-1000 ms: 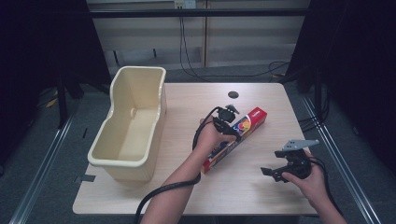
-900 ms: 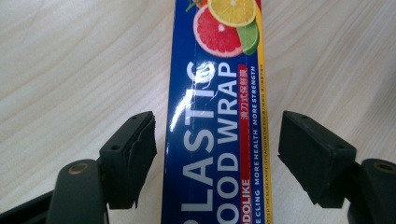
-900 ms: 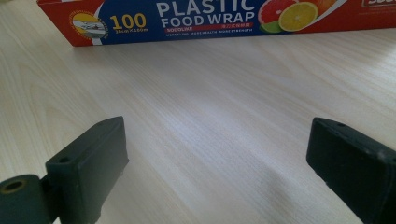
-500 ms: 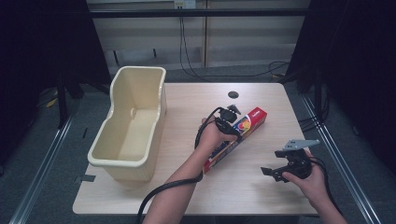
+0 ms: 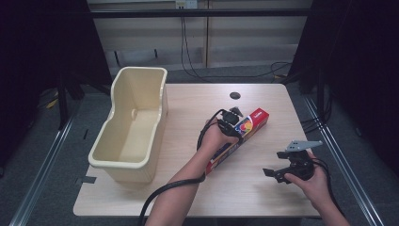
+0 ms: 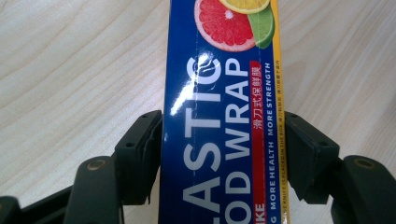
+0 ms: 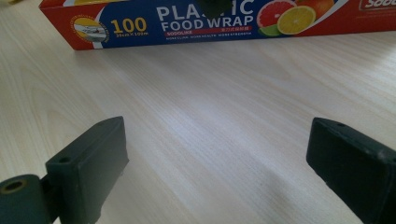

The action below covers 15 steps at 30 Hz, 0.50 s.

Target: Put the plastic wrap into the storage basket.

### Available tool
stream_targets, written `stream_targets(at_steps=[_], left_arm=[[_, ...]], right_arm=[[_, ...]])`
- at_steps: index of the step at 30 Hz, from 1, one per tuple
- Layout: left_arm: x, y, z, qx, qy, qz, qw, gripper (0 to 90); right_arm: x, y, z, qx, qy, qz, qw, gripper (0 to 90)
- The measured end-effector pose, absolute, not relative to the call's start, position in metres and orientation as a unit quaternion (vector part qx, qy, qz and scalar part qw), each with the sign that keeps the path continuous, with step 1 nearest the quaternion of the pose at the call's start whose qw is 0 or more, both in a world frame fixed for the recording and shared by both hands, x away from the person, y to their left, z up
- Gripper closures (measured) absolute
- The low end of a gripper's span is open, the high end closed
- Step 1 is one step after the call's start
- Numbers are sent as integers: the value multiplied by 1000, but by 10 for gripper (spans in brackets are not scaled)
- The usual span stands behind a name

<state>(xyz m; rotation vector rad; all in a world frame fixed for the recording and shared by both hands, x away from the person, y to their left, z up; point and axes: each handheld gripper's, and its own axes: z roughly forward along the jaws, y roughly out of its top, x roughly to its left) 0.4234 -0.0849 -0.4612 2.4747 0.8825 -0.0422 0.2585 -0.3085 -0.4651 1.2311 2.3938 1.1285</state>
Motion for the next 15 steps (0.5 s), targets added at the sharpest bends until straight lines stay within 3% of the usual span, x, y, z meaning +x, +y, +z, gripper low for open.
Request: stream_targets(at_steps=[15], left_arm=[[420,-88,-446,924,325,-15,200,409]], right_arm=[[258,-308,-465,419,815,386,109,51]])
